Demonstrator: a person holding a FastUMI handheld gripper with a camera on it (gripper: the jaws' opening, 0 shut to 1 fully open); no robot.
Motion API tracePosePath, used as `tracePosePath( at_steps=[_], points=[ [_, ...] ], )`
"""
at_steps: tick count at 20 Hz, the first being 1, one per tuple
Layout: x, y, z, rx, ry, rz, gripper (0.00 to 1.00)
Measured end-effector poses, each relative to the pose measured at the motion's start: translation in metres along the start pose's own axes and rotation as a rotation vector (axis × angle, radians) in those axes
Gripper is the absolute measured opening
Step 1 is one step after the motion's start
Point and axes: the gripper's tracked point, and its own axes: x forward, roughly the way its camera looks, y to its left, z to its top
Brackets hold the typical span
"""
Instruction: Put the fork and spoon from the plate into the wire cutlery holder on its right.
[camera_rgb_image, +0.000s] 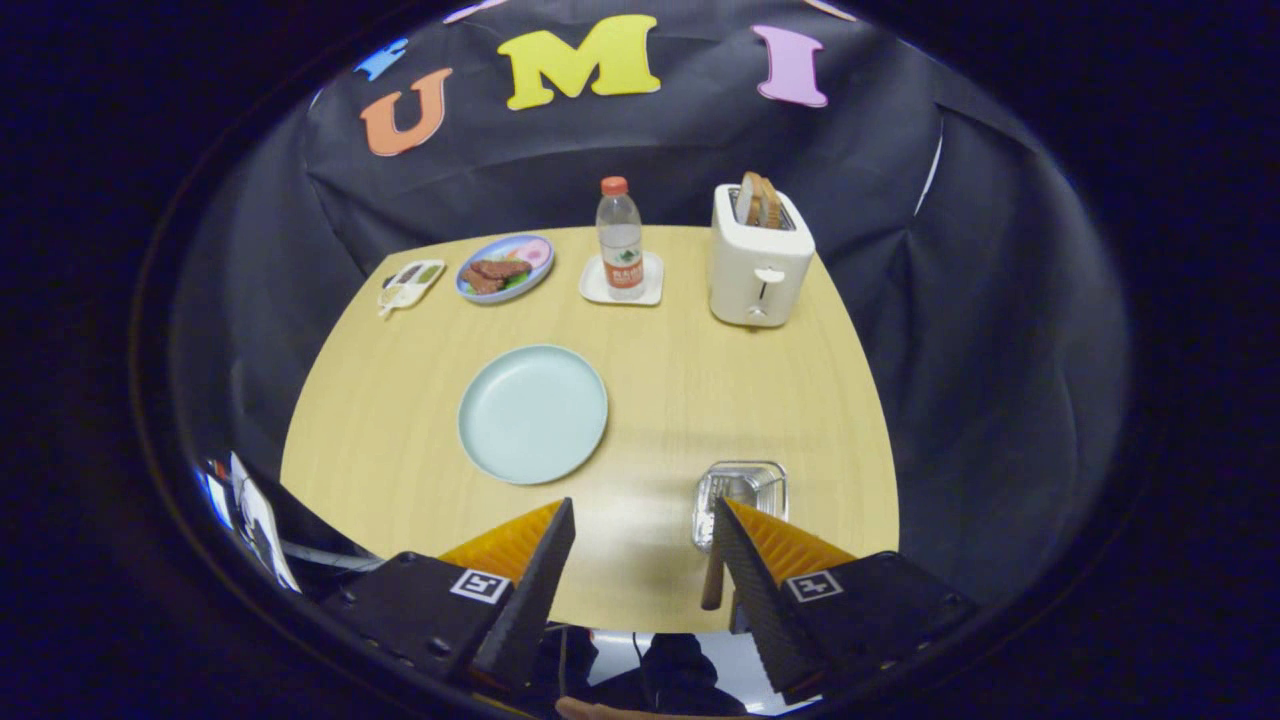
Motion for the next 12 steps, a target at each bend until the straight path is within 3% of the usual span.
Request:
tracePosePath(
  at_steps=[3,12],
  points=[
    [-0.015,0.025,0.014,0.026,-0.109,0.007,0.94],
    [-0.114,0.087,0.067,0.067,-0.512,-0.018,0.94]
  ],
)
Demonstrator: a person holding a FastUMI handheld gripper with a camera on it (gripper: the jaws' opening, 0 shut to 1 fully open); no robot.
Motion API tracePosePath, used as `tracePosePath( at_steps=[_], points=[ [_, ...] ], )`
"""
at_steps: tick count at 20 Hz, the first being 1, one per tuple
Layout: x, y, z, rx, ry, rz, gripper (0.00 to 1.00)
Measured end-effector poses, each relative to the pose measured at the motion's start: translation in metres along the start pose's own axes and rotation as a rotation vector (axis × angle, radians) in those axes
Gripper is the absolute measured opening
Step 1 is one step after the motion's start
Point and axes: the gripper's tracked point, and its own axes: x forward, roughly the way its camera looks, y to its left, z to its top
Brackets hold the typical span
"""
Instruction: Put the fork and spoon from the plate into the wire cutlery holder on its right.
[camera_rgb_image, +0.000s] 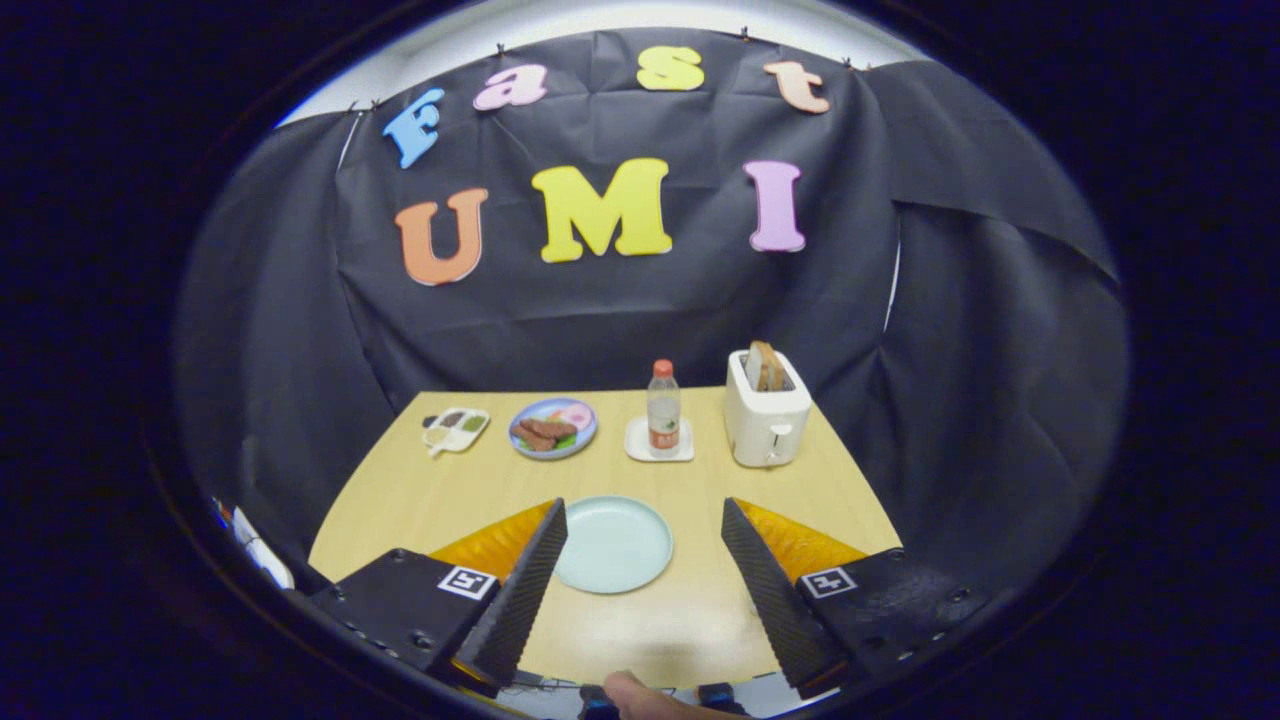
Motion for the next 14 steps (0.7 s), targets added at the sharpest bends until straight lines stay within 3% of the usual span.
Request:
tracePosePath(
  at_steps=[5,10,14],
  points=[
    [-0.044,0.025,0.047,0.009,-0.190,-0.021,0.94],
    [-0.076,0.030,0.083,0.011,-0.304,-0.060,0.94],
    [-0.086,0.036,0.084,-0.010,-0.335,-0.096,0.94]
  ],
)
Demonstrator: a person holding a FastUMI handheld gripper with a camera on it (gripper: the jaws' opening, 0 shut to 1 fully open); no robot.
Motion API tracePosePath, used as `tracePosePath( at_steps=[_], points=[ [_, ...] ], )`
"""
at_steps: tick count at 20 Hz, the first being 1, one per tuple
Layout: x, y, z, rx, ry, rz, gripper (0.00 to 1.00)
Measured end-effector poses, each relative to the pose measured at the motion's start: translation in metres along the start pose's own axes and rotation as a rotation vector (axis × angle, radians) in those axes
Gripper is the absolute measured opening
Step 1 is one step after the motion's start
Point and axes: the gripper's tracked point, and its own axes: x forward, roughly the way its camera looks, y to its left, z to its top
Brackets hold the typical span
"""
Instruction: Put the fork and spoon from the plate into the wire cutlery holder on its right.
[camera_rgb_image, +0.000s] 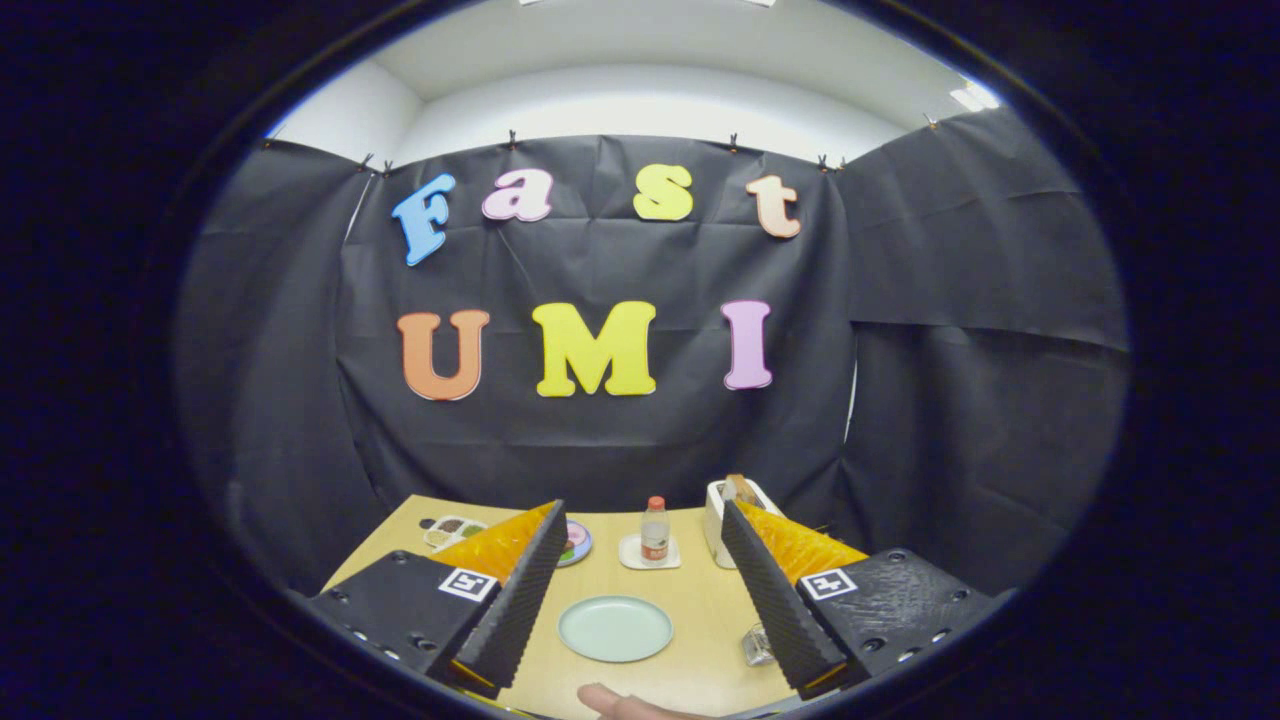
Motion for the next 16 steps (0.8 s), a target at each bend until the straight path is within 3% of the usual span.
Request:
tracePosePath(
  at_steps=[9,16],
  points=[
    [0.004,-0.016,-0.007,-0.049,-0.021,0.013,0.95],
    [0.025,-0.074,-0.016,-0.016,0.016,0.022,0.95]
  ],
)
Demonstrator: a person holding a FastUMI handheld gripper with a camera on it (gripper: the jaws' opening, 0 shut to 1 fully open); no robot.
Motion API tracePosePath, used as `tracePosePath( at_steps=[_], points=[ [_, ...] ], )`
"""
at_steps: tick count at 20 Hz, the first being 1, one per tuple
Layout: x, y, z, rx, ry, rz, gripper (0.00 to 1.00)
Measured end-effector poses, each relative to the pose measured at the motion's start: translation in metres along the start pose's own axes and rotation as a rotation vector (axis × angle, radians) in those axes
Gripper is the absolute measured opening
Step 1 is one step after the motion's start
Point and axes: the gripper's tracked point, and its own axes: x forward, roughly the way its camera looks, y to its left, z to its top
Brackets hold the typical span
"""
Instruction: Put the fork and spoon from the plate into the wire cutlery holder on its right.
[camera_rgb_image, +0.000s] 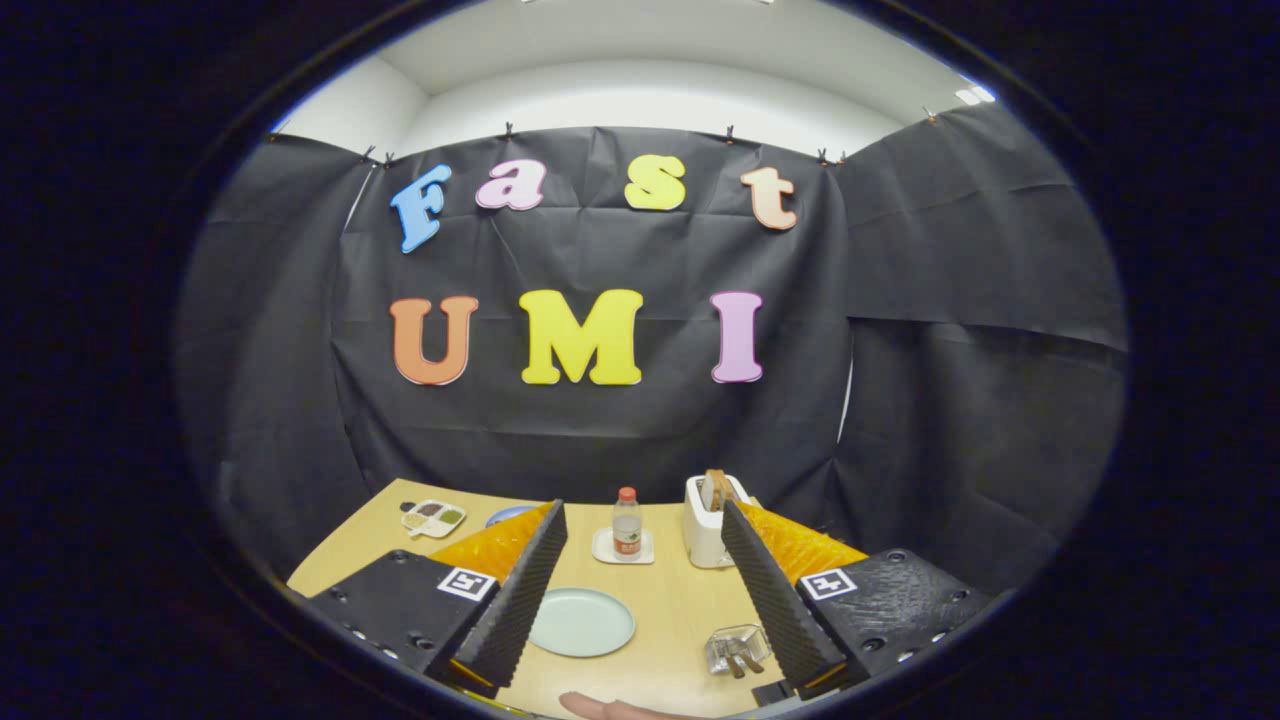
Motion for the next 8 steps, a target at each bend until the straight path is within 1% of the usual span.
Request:
tracePosePath(
  at_steps=[8],
  points=[
    [0.017,-0.053,-0.012,0.015,0.010,0.037,0.95]
  ],
)
